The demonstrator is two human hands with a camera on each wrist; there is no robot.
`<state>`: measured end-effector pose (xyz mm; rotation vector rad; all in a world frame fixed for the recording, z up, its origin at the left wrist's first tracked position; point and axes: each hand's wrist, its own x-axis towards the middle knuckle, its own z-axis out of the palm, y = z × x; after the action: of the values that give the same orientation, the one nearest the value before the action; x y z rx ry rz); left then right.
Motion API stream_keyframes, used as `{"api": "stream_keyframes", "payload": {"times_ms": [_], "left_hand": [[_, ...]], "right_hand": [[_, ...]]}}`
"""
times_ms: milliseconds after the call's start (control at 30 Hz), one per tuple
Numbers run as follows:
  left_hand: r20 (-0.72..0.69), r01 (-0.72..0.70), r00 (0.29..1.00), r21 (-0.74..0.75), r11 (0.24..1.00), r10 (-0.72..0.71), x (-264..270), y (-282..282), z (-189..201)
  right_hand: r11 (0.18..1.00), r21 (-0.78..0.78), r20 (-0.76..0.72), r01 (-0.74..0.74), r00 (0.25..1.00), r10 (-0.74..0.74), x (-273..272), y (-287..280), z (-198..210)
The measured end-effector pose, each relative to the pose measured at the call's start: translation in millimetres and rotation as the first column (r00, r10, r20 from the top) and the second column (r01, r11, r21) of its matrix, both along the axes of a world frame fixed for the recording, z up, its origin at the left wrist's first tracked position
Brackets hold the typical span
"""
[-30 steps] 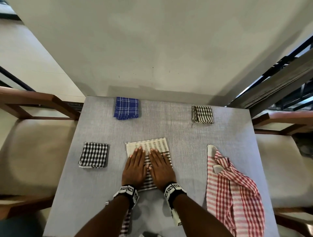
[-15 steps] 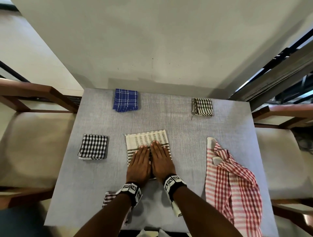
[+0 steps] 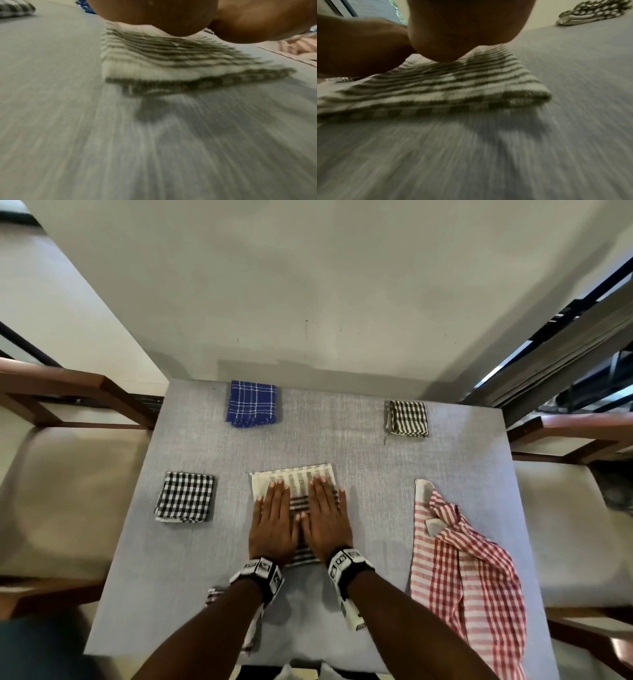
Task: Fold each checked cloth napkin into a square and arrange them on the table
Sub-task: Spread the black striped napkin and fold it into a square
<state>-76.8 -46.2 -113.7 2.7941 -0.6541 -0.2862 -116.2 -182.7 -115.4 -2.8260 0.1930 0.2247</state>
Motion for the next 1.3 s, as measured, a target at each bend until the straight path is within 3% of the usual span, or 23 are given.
{"api": "stream_keyframes", "payload": {"times_ms": [133,300,467,533,600,667,733,833,933,1033,1100,1200,1300], "left_hand": [[-0.036,-0.121,0.992,0.034,0.992,0.122,32,0,-9],[-0.057,-0.004,0.998,0.057,0.998,0.007,49,26,-23],[-0.006,-0.047,0.999,0.128,0.991,0.048,46,18,-15],[0.017,-0.039,0.999,0.135,0.99,0.037,46,20,-7],[0.015,-0.017,1.0,0.116,0.993,0.015,46,19,3],[-0.002,0.058,0.998,0.102,0.993,-0.058,52,11,15],[-0.038,0.189,0.982,0.071,0.979,-0.186,65,-7,31],[-0.079,0.468,0.883,0.082,0.88,-0.462,89,-44,49],[-0.053,0.718,0.69,0.173,0.674,-0.721,103,-80,54],[-0.071,0.829,0.514,0.297,0.474,-0.855,108,-101,52],[-0.097,0.855,0.44,0.351,0.383,-0.893,111,-111,53],[-0.096,0.85,0.396,0.413,0.326,-0.913,117,-118,52],[-0.092,0.816,0.448,0.449,0.364,-0.889,125,-117,51]], "right_hand": [[0.996,0.004,-0.039,-0.088,0.995,0.088,30,-11,-8],[0.999,-0.013,-0.088,0.043,0.995,-0.044,22,-53,-14],[0.997,0.061,-0.11,0.046,0.993,-0.039,23,-57,-12],[0.985,0.133,-0.06,0.114,0.992,-0.107,22,-59,-6],[0.95,0.169,0.041,0.264,0.961,-0.275,10,-63,7],[0.908,0.147,0.155,0.393,0.897,-0.414,-6,-64,18],[0.901,0.081,0.173,0.427,0.884,-0.435,-25,-60,25],[0.912,-0.027,0.079,0.409,0.911,-0.405,-48,-43,30],[0.892,-0.074,-0.141,0.445,0.881,-0.452,-65,-27,31],[0.88,-0.05,-0.229,0.472,0.852,-0.47,-73,-18,26],[0.88,-0.03,-0.276,0.474,0.843,-0.463,-75,-19,26],[0.89,0.019,-0.317,0.455,0.847,-0.426,-71,-31,35],[0.846,0.174,-0.351,0.503,0.835,-0.424,-64,-55,45]]}}
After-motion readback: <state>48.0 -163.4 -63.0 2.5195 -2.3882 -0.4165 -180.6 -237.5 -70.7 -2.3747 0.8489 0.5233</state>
